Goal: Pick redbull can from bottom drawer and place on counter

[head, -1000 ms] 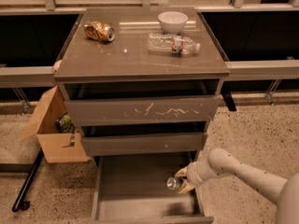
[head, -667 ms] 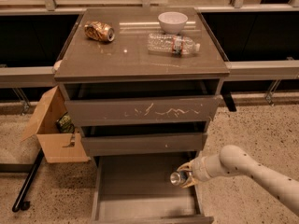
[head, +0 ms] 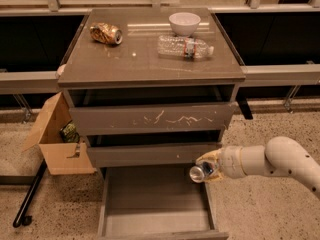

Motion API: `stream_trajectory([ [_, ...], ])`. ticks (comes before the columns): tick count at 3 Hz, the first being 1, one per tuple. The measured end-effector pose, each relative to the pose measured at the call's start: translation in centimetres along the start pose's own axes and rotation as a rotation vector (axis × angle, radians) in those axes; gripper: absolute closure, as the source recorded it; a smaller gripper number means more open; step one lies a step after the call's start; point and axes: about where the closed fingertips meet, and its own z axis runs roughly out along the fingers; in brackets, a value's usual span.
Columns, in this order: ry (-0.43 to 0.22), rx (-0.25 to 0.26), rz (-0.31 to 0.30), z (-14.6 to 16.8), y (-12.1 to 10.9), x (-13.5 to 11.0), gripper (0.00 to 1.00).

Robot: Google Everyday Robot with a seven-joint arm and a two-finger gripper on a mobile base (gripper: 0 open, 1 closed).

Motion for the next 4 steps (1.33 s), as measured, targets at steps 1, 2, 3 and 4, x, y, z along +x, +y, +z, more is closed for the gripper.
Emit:
stream_trajectory([
  [1, 0.000, 0.000, 0.000, 0.0, 0.0, 0.0, 1.00],
  [2, 0.023, 0.024, -0.126, -2.0, -2.3, -2.4, 1.00],
  [3, 0.083, 0.069, -0.484, -7.8, -9.8, -10.4, 1.00],
  [4, 0.079, 0.061, -0.631, -9.2, -14.6, -14.0, 1.00],
])
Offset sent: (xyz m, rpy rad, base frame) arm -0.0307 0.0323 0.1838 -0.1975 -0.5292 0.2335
